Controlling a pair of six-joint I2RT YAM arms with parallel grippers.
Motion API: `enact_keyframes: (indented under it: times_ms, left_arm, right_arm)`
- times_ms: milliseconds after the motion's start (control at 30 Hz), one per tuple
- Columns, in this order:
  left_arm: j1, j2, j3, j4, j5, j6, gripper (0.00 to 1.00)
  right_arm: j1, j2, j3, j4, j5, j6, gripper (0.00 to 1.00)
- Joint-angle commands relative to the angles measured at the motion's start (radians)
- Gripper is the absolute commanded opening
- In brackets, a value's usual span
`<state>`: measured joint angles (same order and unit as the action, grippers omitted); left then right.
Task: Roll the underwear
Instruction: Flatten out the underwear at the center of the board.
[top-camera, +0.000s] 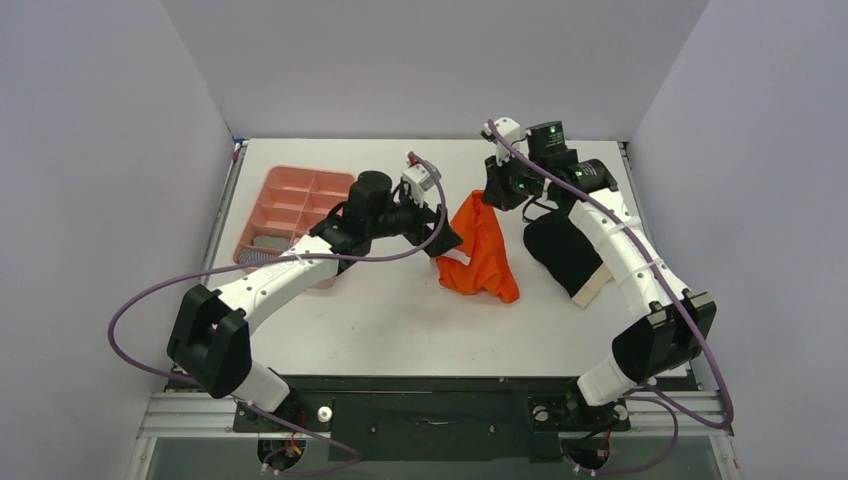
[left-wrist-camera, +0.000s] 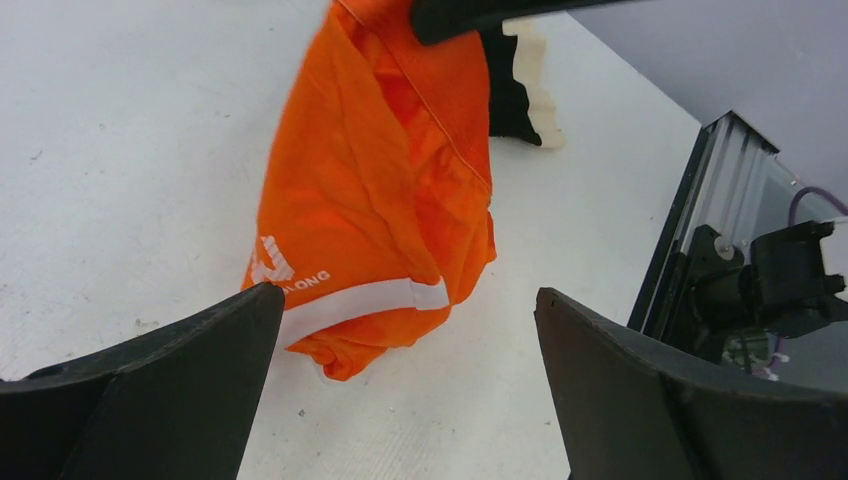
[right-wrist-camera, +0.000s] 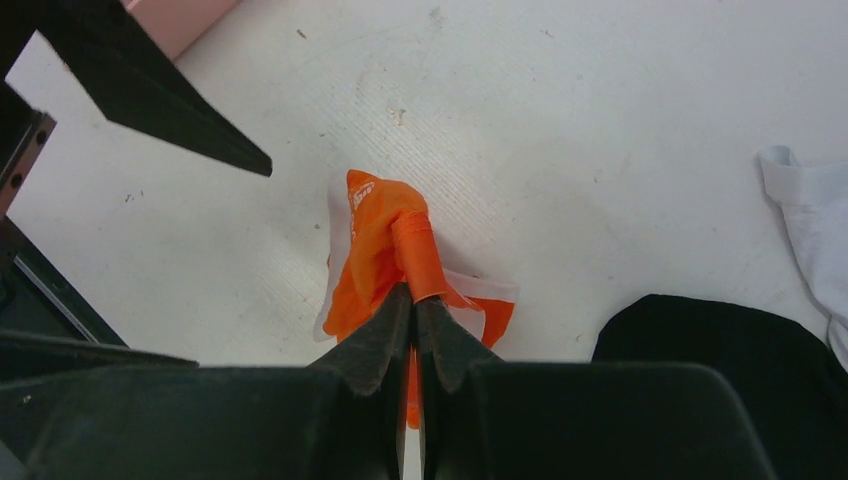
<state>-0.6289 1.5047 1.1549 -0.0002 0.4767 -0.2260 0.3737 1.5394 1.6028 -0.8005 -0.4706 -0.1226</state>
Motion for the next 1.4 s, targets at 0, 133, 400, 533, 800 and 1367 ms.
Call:
enact_keyframes:
  times_ms: [0,133,400,533,800,1367]
  left_arm:
    - [-0.1,0.024,0.013,-0.014,-0.145,0.117,0.97]
    - [-0.195,0.077,0.03,-0.052,-0.291,0.245,0.96]
    - [-0.22,0.206,0.052,-0.015,-0.407,0.332,0.81]
    - [-0.22,0.242,0.07,0.016,-0.437,0.352,0.79]
    - [-0.221,0.268,0.08,0.055,-0.455,0.35,0.76]
    - [-0.239,0.314,0.14,0.056,-0.44,0.314,0.67]
  right_arm:
    - [-0.046,0.023,0.015,0.067,-0.026,0.07,0.0]
    - [-0.067,0.033,0.008,0.079,-0.037,0.089,0.0]
    - [-0.081,0.033,0.0,0.08,-0.036,0.093,0.0]
    - [-0.083,0.03,-0.006,0.079,-0.036,0.09,0.0]
    - [-0.087,0.034,-0.01,0.079,-0.042,0.088,0.0]
    - [-0.097,0.037,-0.001,0.079,-0.051,0.091,0.0]
